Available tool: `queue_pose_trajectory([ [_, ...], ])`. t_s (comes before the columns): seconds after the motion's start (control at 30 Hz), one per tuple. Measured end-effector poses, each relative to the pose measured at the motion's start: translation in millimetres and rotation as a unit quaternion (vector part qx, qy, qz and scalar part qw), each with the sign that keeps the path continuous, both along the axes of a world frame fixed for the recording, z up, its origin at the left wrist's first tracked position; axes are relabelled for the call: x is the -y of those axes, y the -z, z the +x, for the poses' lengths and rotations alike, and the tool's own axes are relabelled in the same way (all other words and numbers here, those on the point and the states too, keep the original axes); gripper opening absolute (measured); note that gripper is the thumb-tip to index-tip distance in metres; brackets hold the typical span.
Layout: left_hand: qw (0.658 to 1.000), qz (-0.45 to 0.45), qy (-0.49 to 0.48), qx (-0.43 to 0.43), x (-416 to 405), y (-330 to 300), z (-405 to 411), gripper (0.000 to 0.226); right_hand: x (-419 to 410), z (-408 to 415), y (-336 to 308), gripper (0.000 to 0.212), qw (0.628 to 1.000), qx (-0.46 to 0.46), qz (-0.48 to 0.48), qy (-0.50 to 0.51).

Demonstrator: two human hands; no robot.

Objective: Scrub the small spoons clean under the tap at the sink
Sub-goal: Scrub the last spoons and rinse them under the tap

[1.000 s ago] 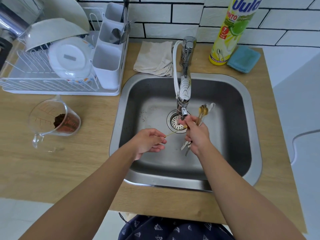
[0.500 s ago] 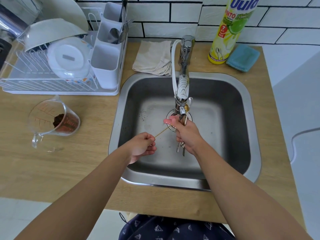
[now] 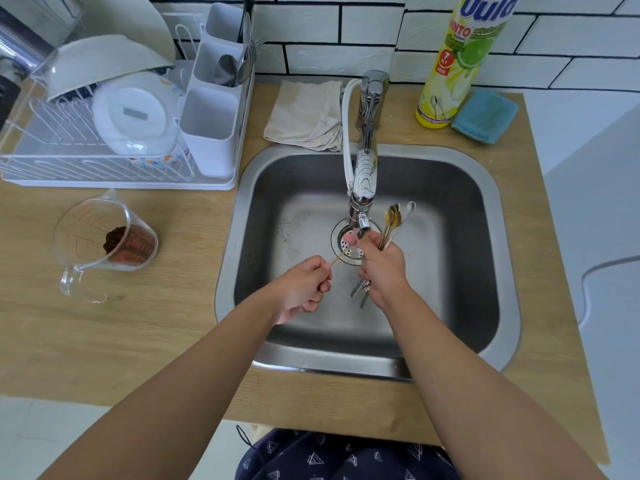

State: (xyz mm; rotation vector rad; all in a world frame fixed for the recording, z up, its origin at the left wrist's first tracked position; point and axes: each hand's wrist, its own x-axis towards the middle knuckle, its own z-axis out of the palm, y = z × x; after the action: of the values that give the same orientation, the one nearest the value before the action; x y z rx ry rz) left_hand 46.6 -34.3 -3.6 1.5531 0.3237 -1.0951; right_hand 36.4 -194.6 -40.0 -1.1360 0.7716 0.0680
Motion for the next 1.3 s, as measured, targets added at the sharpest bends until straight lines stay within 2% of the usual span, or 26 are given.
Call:
queue_pose_trajectory([
  [0.17, 0.997, -0.044, -0.055, -0.030, 14, 1, 3, 0.023, -10, -13, 2, 0.005, 0.993, -0.017, -0.010, -0.112],
  [0.27, 0.997, -0.051, -0.049, -0.026, 10, 3, -2, 0.023, 1, -2, -1, 0.016, 0.998, -0.024, 0.002, -0.054],
  [0.33, 0.998, -0.045, -0.045, -0.020, 9, 3, -3, 0.024, 11, 5, 0, 0.013, 0.998, -0.025, 0.044, 0.025],
  [0.37, 0.998, -0.040, -0.044, -0.017, 10, 3, -3, 0.024, 12, 6, 1, 0.013, 0.998, -0.027, 0.048, 0.027],
  [0.47, 0.998, -0.044, -0.045, -0.018, 12, -1, 0, 0.025, 2, -4, 0, 0.013, 0.995, -0.026, -0.007, -0.097],
  [0.5, 0.998, -0.049, -0.042, -0.022, 12, -1, 1, 0.025, 0, -7, -1, 0.011, 0.994, -0.023, -0.017, -0.109],
  [0.57, 0.998, -0.051, -0.032, -0.025, 11, -3, 0, 0.023, 3, -5, -2, 0.009, 0.998, -0.030, -0.009, -0.054],
  [0.63, 0.998, -0.041, -0.031, -0.023, 10, -5, 0, 0.021, 7, -2, -1, 0.016, 0.999, -0.032, 0.014, 0.008],
  [0.67, 0.999, -0.029, -0.036, -0.020, 10, -5, 0, 0.020, 6, -3, -1, 0.018, 0.999, -0.034, 0.021, 0.006],
  [0.73, 0.999, -0.003, -0.048, -0.009, 12, -5, 2, 0.021, -1, -10, -1, 0.008, 0.998, -0.032, 0.021, -0.048],
  [0.8, 0.998, 0.013, -0.055, 0.022, 14, -3, 1, 0.019, -11, -19, 2, 0.018, 0.995, -0.029, 0.022, -0.098],
  [0.93, 0.991, 0.071, -0.006, 0.117, 13, 3, -6, 0.012, -10, -13, 3, 0.031, 0.996, -0.033, 0.053, -0.068],
  [1.03, 0.994, 0.035, -0.012, 0.101, 11, 2, -10, 0.023, -3, -7, 7, 0.030, 0.996, -0.023, 0.072, -0.045],
  [1.13, 0.996, -0.029, -0.055, 0.056, 11, -1, -8, 0.029, 0, -12, 8, 0.030, 0.993, -0.012, 0.092, -0.077],
  [1.23, 0.995, 0.010, -0.020, 0.095, 7, 1, -8, 0.023, 2, -16, 8, 0.026, 0.991, -0.017, 0.088, -0.103],
  [1.3, 0.993, 0.036, 0.008, 0.111, 3, 3, -8, 0.022, 6, -11, 6, 0.027, 0.995, -0.022, 0.071, -0.073],
])
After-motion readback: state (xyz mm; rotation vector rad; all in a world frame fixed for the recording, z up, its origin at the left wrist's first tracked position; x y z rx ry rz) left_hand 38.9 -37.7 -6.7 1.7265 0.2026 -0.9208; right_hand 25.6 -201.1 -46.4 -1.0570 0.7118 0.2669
